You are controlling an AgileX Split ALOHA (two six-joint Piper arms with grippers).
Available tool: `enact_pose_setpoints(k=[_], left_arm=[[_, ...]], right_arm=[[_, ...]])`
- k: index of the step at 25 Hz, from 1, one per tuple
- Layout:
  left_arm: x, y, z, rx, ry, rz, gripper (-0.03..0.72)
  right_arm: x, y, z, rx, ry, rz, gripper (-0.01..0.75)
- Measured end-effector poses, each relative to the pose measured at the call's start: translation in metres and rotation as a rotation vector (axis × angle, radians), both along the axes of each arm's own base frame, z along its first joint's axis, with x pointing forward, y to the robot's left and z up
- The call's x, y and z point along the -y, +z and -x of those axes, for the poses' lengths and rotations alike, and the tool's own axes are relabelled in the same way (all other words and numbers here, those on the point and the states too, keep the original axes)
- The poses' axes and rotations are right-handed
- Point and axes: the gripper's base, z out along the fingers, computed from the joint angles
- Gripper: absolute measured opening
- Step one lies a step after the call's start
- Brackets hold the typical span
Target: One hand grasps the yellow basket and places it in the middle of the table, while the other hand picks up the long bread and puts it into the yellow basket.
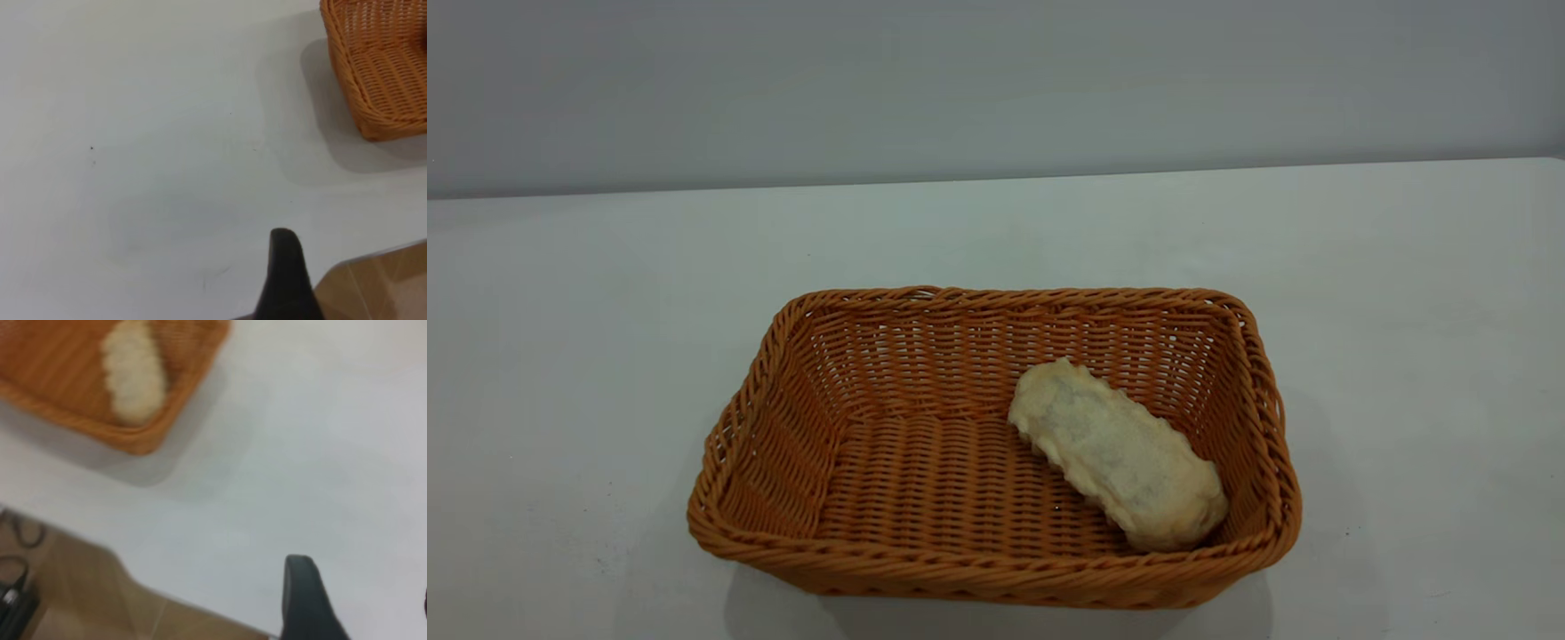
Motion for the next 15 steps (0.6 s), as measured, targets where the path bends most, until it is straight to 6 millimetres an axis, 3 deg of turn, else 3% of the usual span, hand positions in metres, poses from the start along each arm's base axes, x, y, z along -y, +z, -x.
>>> enact_pose_setpoints(k=[7, 15], left_arm=[[0.001, 0.0, 0.0, 0.0, 0.133, 0.002, 0.584], [0.002, 0.0, 0.001, 0.0, 0.212, 0.002, 0.584]], right_arm=[[0.001, 0.0, 0.001, 0.004, -0.243, -0.001, 0.46], [0.002, 0.0, 0.012, 0.082, -0.31, -0.015, 0.46]])
